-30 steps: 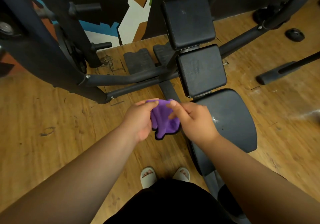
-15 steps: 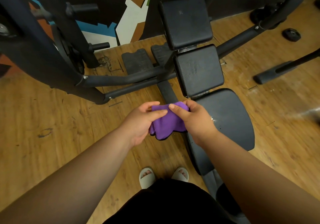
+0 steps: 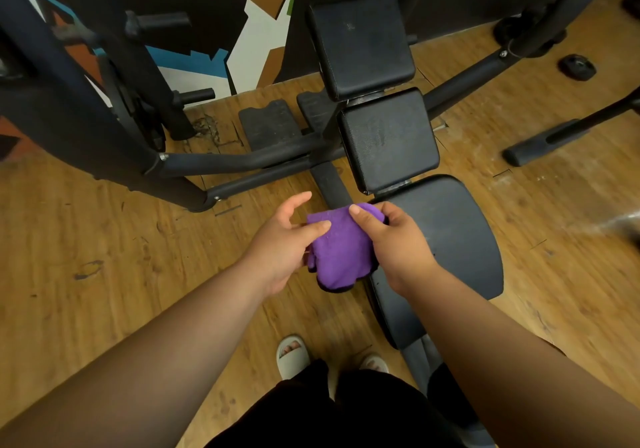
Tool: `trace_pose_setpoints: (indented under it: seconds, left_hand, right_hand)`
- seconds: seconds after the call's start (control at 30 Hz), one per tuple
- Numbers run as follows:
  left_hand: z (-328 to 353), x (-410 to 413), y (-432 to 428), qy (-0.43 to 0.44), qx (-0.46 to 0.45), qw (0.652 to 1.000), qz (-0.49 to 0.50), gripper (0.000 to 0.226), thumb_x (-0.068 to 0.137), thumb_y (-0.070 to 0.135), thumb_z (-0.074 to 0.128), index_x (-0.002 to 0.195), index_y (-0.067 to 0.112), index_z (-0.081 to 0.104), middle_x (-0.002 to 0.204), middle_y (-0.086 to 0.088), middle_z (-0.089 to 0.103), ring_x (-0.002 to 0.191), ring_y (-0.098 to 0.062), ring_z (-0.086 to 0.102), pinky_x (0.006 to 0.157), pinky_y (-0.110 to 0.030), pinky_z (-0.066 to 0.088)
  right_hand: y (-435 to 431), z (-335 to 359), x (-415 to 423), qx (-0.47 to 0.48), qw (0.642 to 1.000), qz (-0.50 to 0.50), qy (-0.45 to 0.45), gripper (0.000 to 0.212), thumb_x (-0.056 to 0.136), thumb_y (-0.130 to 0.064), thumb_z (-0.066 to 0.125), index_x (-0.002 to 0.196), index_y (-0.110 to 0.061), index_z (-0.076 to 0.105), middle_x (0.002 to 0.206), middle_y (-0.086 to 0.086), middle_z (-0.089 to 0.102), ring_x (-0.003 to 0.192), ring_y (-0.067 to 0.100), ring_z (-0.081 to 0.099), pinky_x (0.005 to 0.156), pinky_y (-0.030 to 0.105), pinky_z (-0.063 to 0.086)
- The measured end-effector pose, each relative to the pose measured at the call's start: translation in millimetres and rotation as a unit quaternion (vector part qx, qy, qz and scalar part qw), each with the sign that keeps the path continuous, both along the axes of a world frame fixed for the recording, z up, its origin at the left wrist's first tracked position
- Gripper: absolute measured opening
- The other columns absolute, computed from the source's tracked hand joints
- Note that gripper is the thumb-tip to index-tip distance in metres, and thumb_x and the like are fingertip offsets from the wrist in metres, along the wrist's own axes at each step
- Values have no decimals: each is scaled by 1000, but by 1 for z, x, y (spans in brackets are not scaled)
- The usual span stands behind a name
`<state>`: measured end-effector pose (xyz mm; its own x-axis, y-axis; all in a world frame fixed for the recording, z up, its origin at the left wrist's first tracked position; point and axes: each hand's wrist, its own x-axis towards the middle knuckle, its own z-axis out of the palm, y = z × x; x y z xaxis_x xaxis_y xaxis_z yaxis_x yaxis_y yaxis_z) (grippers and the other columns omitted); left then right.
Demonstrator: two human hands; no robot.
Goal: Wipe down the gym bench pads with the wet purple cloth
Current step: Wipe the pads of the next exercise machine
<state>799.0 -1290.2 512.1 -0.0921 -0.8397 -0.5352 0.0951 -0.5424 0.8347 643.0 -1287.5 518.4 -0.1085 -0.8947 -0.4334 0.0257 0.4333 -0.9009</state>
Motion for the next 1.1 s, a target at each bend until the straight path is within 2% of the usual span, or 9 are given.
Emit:
trace_pose_setpoints:
  seconds: [0.13, 0.23, 0.37, 0.5, 0.6, 0.7, 0.8, 0.9, 1.1]
  left_hand:
    - [3, -10, 1, -112, -64, 991, 28, 21, 97, 23, 57, 100, 43, 60, 102, -11, 67, 88, -26, 67, 75, -46, 57]
    - [8, -23, 3, -120, -84, 989, 19, 22, 99, 26, 54, 86, 36, 69, 93, -3, 70, 87, -22, 64, 75, -43, 56]
    - [10, -42, 10, -47, -43, 994, -91, 36, 83, 13, 74, 111, 34, 65, 109, 1, 70, 101, -11, 66, 91, -33, 55]
    - [9, -66, 22, -121, -34, 974, -186, 60, 77, -6, 74, 131, 15, 59, 116, 1, 65, 103, -8, 61, 86, -12, 49]
    - [9, -86, 29, -265, -92, 930, -238, 50, 78, 5, 77, 126, 13, 64, 131, 4, 52, 116, -8, 53, 101, -22, 46]
    - [9, -107, 40, -370, -170, 875, -260, 31, 85, 24, 73, 115, 19, 70, 136, 11, 45, 122, -7, 46, 101, -22, 36]
    - [6, -128, 54, -293, -153, 920, -210, 21, 89, 27, 68, 109, 20, 70, 125, 10, 59, 112, -7, 55, 98, -23, 42]
    - [9, -154, 75, -152, -84, 977, -126, 10, 92, 25, 63, 101, 25, 68, 106, -1, 71, 103, -16, 65, 94, -34, 52]
    - [9, -188, 98, -63, -66, 992, -93, 7, 94, 14, 59, 101, 13, 61, 90, -5, 66, 74, -8, 65, 63, -21, 54]
  right_hand:
    - [2, -2, -15, -22, 996, 41, -77, 32, 91, -19, 65, 115, -38, 59, 109, 4, 66, 99, 17, 67, 82, 31, 57]
    - [6, -2, -27, -45, 993, 59, -91, 22, 93, -11, 60, 106, -28, 68, 110, 1, 69, 107, 19, 64, 88, 32, 55]
    - [13, -3, -55, 1, 989, 83, -125, 29, 79, -2, 71, 105, -16, 69, 107, 5, 71, 101, 17, 67, 89, 30, 55]
    - [24, -3, -98, 25, 978, 198, 62, 46, 68, -8, 84, 106, -29, 68, 113, -1, 67, 106, 15, 64, 96, 35, 52]
    - [34, -1, -127, -9, 935, 254, 246, 43, 72, -22, 84, 112, -25, 70, 120, -6, 51, 110, 7, 50, 92, 19, 42]
    - [45, -1, -150, -48, 934, 223, 273, 22, 75, -29, 81, 93, -21, 71, 124, -7, 43, 113, 1, 43, 80, 8, 36]
    - [61, -4, -172, -64, 965, 167, 193, 13, 77, -27, 79, 83, -21, 69, 125, -9, 48, 114, 3, 49, 75, 2, 40]
    - [74, -1, -188, -60, 987, 117, 87, 12, 82, -25, 75, 84, -20, 65, 92, -9, 64, 84, 3, 60, 62, 9, 45]
    - [91, -3, -211, -176, 918, 226, 272, 64, 74, -37, 80, 131, -27, 56, 119, -17, 56, 112, -1, 50, 94, 6, 36]
